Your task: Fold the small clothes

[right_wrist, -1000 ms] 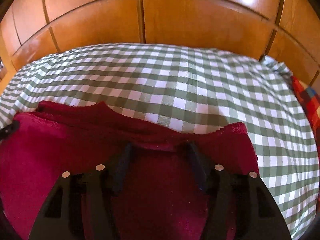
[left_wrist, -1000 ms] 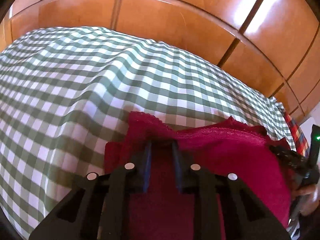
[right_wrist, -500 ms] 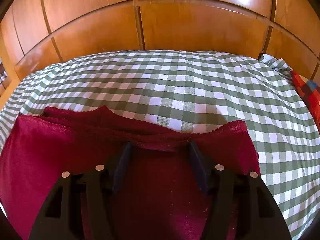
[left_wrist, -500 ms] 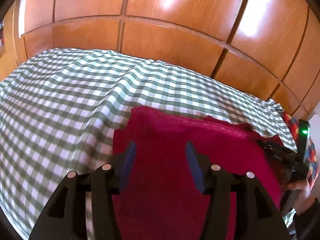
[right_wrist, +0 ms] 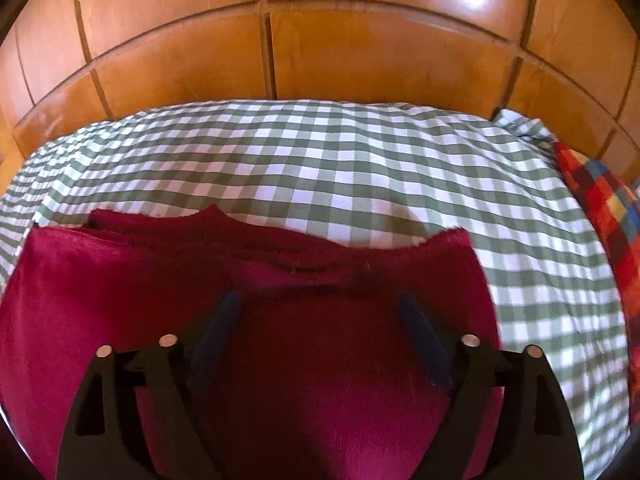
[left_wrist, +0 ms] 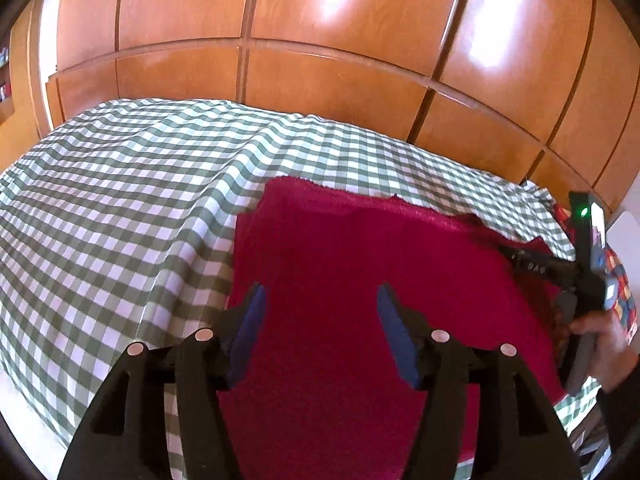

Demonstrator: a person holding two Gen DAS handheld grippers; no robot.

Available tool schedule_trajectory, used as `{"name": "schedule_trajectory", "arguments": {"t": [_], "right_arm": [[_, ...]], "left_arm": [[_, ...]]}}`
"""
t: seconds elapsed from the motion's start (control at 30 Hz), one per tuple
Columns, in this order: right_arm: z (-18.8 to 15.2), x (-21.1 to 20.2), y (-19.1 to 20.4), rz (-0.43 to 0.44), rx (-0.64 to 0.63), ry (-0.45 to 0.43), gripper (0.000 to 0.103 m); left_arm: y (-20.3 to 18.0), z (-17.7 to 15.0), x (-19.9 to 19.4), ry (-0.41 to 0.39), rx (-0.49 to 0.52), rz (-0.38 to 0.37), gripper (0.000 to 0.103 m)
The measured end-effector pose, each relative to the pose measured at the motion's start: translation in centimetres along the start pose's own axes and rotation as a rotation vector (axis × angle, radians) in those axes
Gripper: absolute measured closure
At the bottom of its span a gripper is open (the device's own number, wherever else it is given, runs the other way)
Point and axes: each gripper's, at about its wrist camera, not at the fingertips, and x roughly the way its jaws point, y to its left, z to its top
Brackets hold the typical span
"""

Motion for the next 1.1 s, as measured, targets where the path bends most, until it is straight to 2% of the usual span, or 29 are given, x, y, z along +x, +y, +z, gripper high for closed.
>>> {"name": "schedule_trajectory", "arguments": {"t": [0.1,0.23,0.47,0.7,1.1], "right_arm": [[-0.9,-2.3,0.8,-0.049,-0.023,-0.007,0.020],[-2.4,-5.9,1.5,-0.069,-0.022,-0.051,0.016],[-5.2,-9.8,2.2,-0.080,-0.036,-0.108,0.016],[-7.0,-11.0,2.3,-0.095,-0.067,-0.119,0.016],[-8.5,-11.7,0.1,-0.100,-0.018,-0.118,0.016]], "left_arm": [[0.0,-1.0,0.6,0.018,0.030,0.034,0.040],[0.6,-2.0,1.3,0.048,0.007,0.038,0.040],[-0.1,-2.7,1.9,0.056,0.067,0.073,0.040],[-0.3,-2.7,2.0,0.059,0.085,0.094,0.039],[-1.1,-2.8,2.4,0.060,0.108,0.128,0.034]]}}
